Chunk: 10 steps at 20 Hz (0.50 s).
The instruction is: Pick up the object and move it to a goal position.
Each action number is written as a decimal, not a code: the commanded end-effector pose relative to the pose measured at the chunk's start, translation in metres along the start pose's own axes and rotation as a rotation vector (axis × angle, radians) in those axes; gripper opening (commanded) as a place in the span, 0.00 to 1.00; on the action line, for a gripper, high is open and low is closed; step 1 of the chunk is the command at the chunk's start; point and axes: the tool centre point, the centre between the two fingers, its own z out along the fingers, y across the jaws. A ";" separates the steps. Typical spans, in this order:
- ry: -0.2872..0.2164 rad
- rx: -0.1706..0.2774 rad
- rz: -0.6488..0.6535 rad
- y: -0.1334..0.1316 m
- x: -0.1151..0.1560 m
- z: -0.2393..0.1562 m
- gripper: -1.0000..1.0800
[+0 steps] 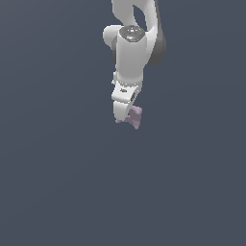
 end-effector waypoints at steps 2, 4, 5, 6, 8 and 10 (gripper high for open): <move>0.000 0.000 0.000 -0.007 0.029 -0.033 0.00; 0.000 0.000 0.000 -0.011 0.046 -0.051 0.00; 0.000 0.000 0.000 -0.012 0.053 -0.060 0.00; 0.000 0.000 0.000 -0.014 0.061 -0.068 0.00; 0.001 0.000 0.000 -0.016 0.074 -0.082 0.00; 0.001 0.000 0.000 -0.018 0.085 -0.094 0.00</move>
